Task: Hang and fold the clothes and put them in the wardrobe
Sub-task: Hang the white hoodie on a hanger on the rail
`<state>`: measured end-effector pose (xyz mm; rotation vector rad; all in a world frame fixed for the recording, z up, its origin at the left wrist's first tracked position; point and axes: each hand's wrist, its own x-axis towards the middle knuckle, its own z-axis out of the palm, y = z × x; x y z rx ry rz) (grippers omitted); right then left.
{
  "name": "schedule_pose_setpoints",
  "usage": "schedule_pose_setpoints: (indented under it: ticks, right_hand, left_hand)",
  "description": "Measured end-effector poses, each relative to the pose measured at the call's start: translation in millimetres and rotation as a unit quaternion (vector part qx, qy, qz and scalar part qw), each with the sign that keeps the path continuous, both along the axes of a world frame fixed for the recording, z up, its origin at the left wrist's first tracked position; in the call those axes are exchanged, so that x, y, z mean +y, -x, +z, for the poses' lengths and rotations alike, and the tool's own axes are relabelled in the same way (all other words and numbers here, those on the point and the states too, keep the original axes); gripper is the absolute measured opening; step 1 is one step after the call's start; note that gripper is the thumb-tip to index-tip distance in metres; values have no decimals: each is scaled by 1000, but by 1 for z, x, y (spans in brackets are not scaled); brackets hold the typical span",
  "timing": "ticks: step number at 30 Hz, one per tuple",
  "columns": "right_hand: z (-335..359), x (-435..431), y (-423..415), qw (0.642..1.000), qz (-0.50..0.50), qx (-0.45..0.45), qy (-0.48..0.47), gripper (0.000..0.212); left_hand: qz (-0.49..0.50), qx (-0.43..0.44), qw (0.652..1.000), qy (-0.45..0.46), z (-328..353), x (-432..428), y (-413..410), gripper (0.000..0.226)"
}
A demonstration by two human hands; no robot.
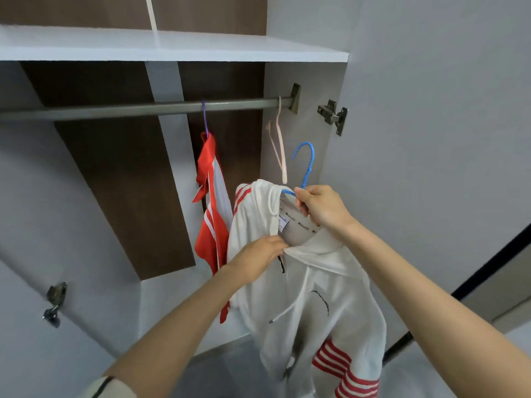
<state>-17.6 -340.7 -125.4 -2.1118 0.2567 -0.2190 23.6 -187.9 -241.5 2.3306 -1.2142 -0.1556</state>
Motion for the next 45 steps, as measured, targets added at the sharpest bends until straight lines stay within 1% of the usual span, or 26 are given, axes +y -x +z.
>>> schedule_pose_setpoints:
  ticks: [2, 5, 8, 13, 15, 18, 19, 21, 23, 25, 27, 29, 32, 36, 39, 43, 45]
  right_hand:
    - [-4, -3, -12, 1000, -12, 6, 14, 39]
    - [-10, -4, -31, 1000, -24, 19, 2, 37]
    - [-12, 0, -55, 999, -31, 29, -17, 37]
    - [-7, 18, -101, 999, -27, 33, 3, 37]
    - [-3, 27, -123, 999, -31, 35, -7, 35]
    - [4, 38, -159, 997, -48, 46, -37, 33]
    - [7, 42, -171, 996, -55, 46, -46, 32]
    - [15, 47, -196, 996, -72, 37, -48, 32]
    - [23, 52, -220, 995, -86, 24, -41, 30]
    - [32, 56, -243, 995, -94, 9, -43, 26]
    - [41, 61, -263, 994, -97, -2, -43, 25]
    - [47, 65, -282, 995, -93, -10, -42, 28]
    - [46, 74, -303, 995, -84, 4, -47, 32]
    - [25, 82, -323, 993, -77, 50, -72, 30]
    - [7, 86, -328, 992, -75, 89, -51, 15]
    - [4, 84, -331, 993, -62, 92, -30, 13]
    - [7, 78, -327, 993, -60, 101, 5, 20]
  left_hand:
    - [-28, 12, 1000, -1, 1, -6, -20, 30]
    - [-57, 6, 998, -27, 7, -8, -54, 31]
    - [-40, -10, 999, -27, 12, 1, -84, 29]
    - [36, -47, 998, -29, 36, 24, -134, 30]
    - [74, -78, 994, -4, 53, 38, -153, 32]
    - [130, -160, 977, 46, 78, 62, -175, 33]
    - [151, -177, 970, 68, 85, 70, -182, 34]
    - [195, -185, 959, 94, 94, 85, -194, 39]
    - [229, -163, 956, 85, 100, 95, -205, 50]
    - [241, -106, 963, 60, 102, 101, -216, 61]
    - [230, -25, 972, 43, 102, 104, -224, 68]
    - [214, 12, 976, 35, 99, 105, -232, 68]
    - [211, 7, 977, 16, 95, 106, -241, 66]
    - [210, 13, 978, 11, 91, 109, -247, 67]
    - [206, 9, 979, -8, 87, 114, -250, 66]
    - [211, 13, 977, -6, 82, 120, -250, 62]
    - [221, 3, 975, 5, 82, 122, -247, 61]
